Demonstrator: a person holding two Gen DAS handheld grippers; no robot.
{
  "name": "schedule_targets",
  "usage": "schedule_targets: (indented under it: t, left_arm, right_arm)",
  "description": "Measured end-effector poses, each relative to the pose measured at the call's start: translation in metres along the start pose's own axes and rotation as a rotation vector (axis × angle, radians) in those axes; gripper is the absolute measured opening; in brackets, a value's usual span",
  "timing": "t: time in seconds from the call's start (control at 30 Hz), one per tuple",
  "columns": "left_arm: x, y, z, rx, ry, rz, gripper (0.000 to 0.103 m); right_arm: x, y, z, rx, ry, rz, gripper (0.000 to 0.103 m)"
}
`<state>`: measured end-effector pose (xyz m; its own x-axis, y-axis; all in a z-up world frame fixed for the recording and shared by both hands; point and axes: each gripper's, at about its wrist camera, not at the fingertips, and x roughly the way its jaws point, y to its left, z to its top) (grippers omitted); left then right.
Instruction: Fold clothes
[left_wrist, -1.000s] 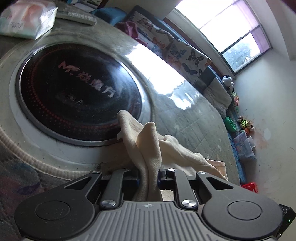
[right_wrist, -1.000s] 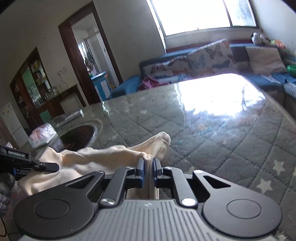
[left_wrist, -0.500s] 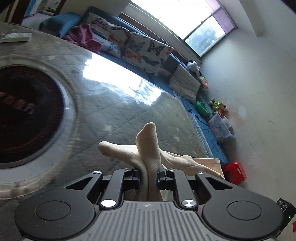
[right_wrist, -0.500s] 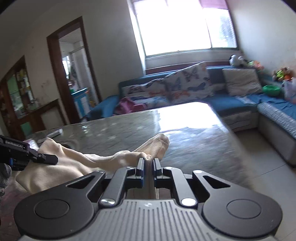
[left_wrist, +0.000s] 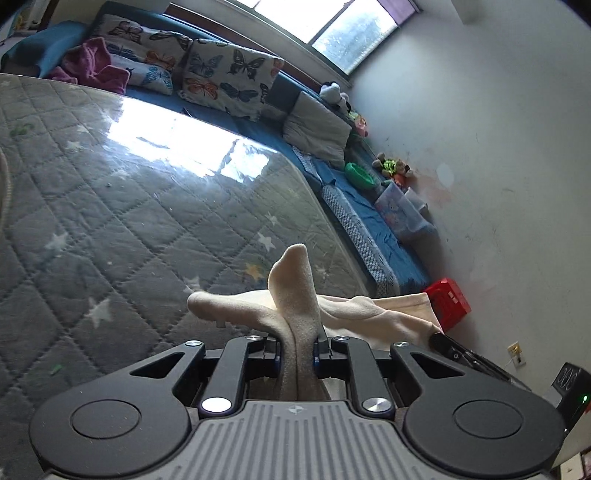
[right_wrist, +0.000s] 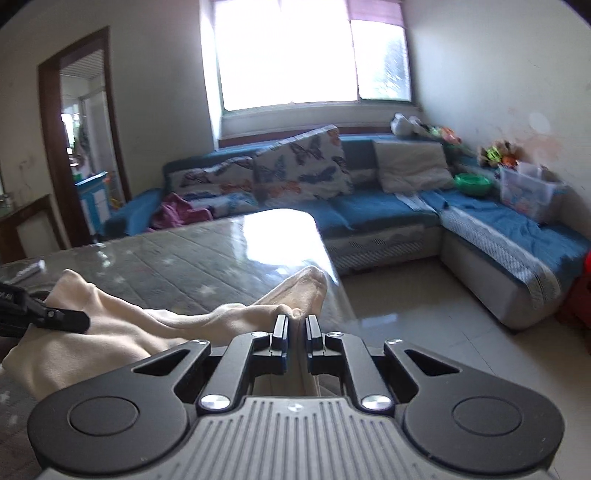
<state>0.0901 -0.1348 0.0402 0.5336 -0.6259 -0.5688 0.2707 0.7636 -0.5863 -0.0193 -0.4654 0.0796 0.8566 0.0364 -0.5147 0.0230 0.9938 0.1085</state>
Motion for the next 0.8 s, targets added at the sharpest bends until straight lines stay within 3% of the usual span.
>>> schedule_targets:
  t: [0.1, 0.23, 0.33, 0.43, 0.53, 0.7, 0.8]
  left_arm:
    - [0.014, 0.004, -0.010, 0.016, 0.047, 0.035, 0.017]
    - [0.012, 0.013, -0.016, 0.054, 0.061, 0.105, 0.029]
    - [0.004, 0.018, -0.013, 0.053, 0.037, 0.147, 0.041]
    - [-0.007, 0.017, -0.007, 0.068, -0.009, 0.175, 0.040]
    - [-0.011, 0.006, -0.004, 0.099, -0.033, 0.148, 0.036]
    - [0.002, -0.015, -0.002, 0.132, 0.005, 0.061, 0.033]
    - [0.019, -0.026, -0.002, 0.159, 0.034, 0.045, 0.032]
  right_arm:
    - [0.015, -0.010, -0.014, 0.023, 0.048, -0.032, 0.008]
    - [0.025, -0.018, -0.026, 0.034, 0.078, -0.071, 0.011]
    - [0.021, -0.019, -0.026, 0.027, 0.057, -0.075, 0.013]
    - [0.018, -0.014, -0.021, 0.025, 0.033, -0.036, 0.016]
    - [0.023, -0.008, -0.018, 0.039, 0.040, 0.025, 0.028]
    - [0.046, 0.003, -0.017, 0.038, 0.091, 0.044, 0.029]
    - [0.058, 0.003, -0.015, 0.052, 0.114, 0.038, 0.029]
